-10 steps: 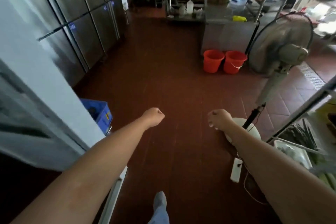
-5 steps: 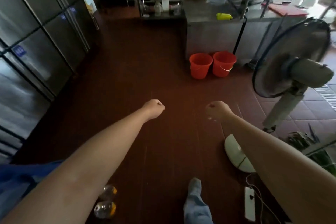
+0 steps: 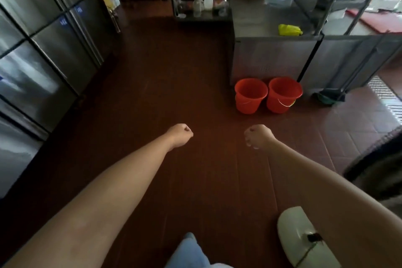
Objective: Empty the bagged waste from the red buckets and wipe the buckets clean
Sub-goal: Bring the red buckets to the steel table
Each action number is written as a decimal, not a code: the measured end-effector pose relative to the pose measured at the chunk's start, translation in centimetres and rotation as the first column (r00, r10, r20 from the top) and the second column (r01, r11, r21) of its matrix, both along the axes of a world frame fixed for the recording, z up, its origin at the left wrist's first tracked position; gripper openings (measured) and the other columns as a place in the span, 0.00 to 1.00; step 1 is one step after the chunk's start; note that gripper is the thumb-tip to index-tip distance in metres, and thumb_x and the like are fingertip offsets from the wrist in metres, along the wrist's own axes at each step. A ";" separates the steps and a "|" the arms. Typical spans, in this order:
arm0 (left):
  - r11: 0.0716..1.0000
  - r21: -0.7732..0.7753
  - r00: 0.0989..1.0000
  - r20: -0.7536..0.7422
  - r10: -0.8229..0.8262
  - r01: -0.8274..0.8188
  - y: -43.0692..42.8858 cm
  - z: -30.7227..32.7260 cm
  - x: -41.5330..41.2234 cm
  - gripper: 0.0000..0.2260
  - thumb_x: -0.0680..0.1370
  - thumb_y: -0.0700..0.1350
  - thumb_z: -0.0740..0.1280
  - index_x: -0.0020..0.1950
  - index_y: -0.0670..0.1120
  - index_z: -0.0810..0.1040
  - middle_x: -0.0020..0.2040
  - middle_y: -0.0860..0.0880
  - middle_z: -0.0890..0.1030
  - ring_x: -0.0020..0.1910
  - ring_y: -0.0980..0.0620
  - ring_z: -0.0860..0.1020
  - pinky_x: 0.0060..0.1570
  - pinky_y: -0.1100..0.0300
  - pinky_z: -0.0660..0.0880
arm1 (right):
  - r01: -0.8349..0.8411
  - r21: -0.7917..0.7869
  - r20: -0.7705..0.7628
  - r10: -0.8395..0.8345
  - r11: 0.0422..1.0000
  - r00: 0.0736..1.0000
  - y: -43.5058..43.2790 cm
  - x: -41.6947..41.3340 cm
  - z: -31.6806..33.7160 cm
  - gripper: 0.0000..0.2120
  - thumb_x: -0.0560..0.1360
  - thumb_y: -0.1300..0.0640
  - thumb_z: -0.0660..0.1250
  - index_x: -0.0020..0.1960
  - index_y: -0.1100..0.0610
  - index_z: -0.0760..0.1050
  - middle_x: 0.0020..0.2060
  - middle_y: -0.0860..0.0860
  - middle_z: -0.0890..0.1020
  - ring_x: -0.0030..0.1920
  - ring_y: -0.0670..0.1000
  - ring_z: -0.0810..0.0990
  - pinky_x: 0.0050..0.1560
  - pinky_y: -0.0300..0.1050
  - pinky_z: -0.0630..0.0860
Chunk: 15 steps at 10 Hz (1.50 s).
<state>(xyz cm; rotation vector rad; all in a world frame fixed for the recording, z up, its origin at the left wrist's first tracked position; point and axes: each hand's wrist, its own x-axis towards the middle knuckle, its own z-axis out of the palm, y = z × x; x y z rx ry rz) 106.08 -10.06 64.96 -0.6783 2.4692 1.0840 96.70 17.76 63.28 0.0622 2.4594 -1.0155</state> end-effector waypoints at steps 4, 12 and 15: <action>0.992 0.027 0.992 -0.024 -0.122 0.123 -8.6 -3.8 -31.3 0.07 0.80 0.51 0.61 0.52 0.52 0.78 0.52 0.50 0.81 0.50 0.49 0.81 0.56 0.49 0.80 | 0.286 -0.119 0.044 -0.282 0.951 0.958 -7.0 -26.2 -4.2 0.03 0.78 0.60 0.66 0.50 0.54 0.78 0.40 0.52 0.82 0.37 0.50 0.82 0.43 0.48 0.83; 0.969 0.024 0.968 0.044 -0.247 0.246 -2.7 -4.8 -85.2 0.06 0.81 0.51 0.63 0.54 0.53 0.77 0.51 0.50 0.82 0.50 0.50 0.81 0.55 0.50 0.80 | 0.394 -0.047 0.176 -0.380 0.918 0.908 -0.6 -76.8 -7.1 0.13 0.79 0.61 0.65 0.60 0.65 0.79 0.41 0.55 0.81 0.39 0.54 0.80 0.50 0.53 0.81; 0.962 -0.014 0.956 0.119 -0.270 0.274 -1.1 -6.4 -100.4 0.06 0.81 0.50 0.63 0.53 0.51 0.78 0.53 0.48 0.81 0.53 0.47 0.80 0.53 0.52 0.78 | 0.366 0.033 0.216 -0.364 0.930 0.906 1.5 -89.1 -8.6 0.11 0.78 0.61 0.66 0.57 0.63 0.81 0.35 0.50 0.80 0.32 0.48 0.78 0.33 0.42 0.75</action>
